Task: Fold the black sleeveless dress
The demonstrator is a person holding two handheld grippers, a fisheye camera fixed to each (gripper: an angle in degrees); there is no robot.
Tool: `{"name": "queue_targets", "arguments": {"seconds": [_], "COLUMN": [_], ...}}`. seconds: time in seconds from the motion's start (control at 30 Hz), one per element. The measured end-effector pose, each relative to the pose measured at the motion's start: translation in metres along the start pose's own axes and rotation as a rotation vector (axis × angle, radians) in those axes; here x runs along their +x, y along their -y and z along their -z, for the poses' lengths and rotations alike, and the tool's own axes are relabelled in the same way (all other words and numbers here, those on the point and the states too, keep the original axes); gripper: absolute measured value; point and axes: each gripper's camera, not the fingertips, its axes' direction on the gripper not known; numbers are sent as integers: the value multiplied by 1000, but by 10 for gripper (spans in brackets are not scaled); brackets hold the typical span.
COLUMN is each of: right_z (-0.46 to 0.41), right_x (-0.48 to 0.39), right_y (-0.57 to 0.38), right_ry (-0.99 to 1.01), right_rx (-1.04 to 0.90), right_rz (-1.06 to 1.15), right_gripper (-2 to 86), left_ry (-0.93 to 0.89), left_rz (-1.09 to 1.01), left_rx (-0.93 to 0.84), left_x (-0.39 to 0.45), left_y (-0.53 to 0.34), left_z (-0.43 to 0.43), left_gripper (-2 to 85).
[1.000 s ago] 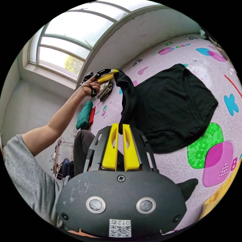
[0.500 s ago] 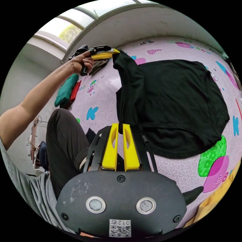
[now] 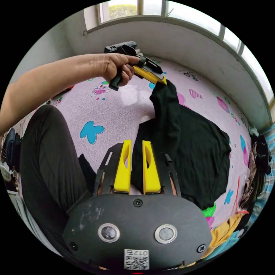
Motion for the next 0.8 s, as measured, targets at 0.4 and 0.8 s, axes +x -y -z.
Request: {"name": "queue_targets", "arguments": {"seconds": [0.4, 0.8], "right_z": [-45, -19], "right_x": [-2, -27], "right_y": [43, -11], "right_ry": [128, 505], "right_rx": [-124, -55], "right_rz": [-70, -119], "right_gripper": [-7, 21], "left_ry": [15, 153], "left_rz": [-40, -4], "left_rx": [-43, -65], "left_x": [1, -31], "left_y": [-1, -35], "left_z": [8, 40], "left_gripper": [13, 9]}}
